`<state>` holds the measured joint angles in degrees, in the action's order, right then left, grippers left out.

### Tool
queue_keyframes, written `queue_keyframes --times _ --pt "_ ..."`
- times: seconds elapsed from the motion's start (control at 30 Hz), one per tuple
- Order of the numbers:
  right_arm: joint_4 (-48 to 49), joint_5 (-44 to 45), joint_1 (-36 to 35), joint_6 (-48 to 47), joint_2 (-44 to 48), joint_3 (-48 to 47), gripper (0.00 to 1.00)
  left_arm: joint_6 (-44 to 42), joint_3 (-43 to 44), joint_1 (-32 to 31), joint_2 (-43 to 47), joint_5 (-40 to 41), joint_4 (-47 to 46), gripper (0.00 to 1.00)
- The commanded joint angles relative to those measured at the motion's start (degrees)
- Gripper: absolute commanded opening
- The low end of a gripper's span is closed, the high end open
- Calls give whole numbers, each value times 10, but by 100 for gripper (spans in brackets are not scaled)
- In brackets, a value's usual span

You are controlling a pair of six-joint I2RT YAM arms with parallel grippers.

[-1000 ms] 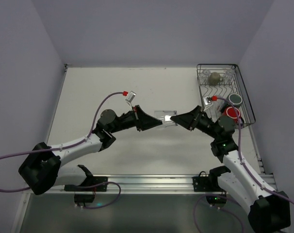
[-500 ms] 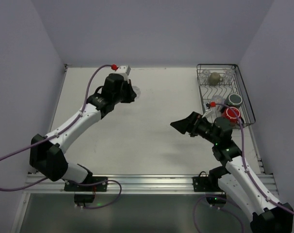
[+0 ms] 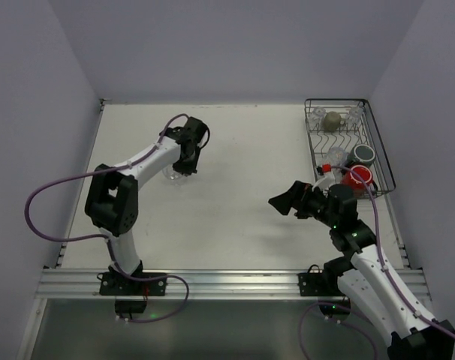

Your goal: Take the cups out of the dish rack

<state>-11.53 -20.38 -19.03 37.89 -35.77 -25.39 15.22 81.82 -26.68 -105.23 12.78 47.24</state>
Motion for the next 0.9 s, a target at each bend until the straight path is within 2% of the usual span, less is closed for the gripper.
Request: queue_keyframes --times 0.0,0.1,0.13,0.2,0.23,0.4,0.43,0.5,0.53,0.6,0.67,0.7,0.77,0.8,0.83,0.87 --pt "-10 17 -1 -20 4 -19 99 -40 45 2 -14 13 58 0" --pt "-5 16 -2 -17 -3 -19 99 -40 45 2 -25 25 59 10" --pt "-4 15 -2 -16 -4 -20 99 -39 43 1 -26 27 58 24" --pt "-5 20 -2 -16 -4 -25 99 -36 39 1 -21 34 58 41" --pt "-8 23 -1 -16 -6 -32 99 -35 38 1 -12 39 54 56" --pt "-19 34 -2 -11 -14 -59 99 -29 55 1 8 45 51 78" --pt "-21 39 -2 -10 -14 -70 99 -27 60 1 18 43 49 85" --pt "-35 54 -2 -15 -15 -86 98 -23 70 -1 35 38 32 92" --pt "-45 79 -2 -18 -17 -107 93 -19 75 -3 60 35 25 99" --pt "-71 103 -1 -27 -26 -131 85 -13 84 -15 93 39 -11 100" --pt "-86 168 0 -40 -46 -165 83 -7 75 -38 167 39 -52 100" --pt "-106 196 2 -51 -56 -178 82 -7 64 -48 196 37 -108 100" --pt "-117 269 11 -62 -78 -211 79 -6 -3 -84 307 24 -177 100" --pt "-126 286 30 -69 -105 -222 76 -7 -33 -92 344 1 -248 100" --pt "-127 296 42 -76 -118 -240 74 -2 -65 -95 415 -66 -278 100" --pt "-128 304 58 -79 -133 -249 73 3 -116 -96 446 -92 -299 100"
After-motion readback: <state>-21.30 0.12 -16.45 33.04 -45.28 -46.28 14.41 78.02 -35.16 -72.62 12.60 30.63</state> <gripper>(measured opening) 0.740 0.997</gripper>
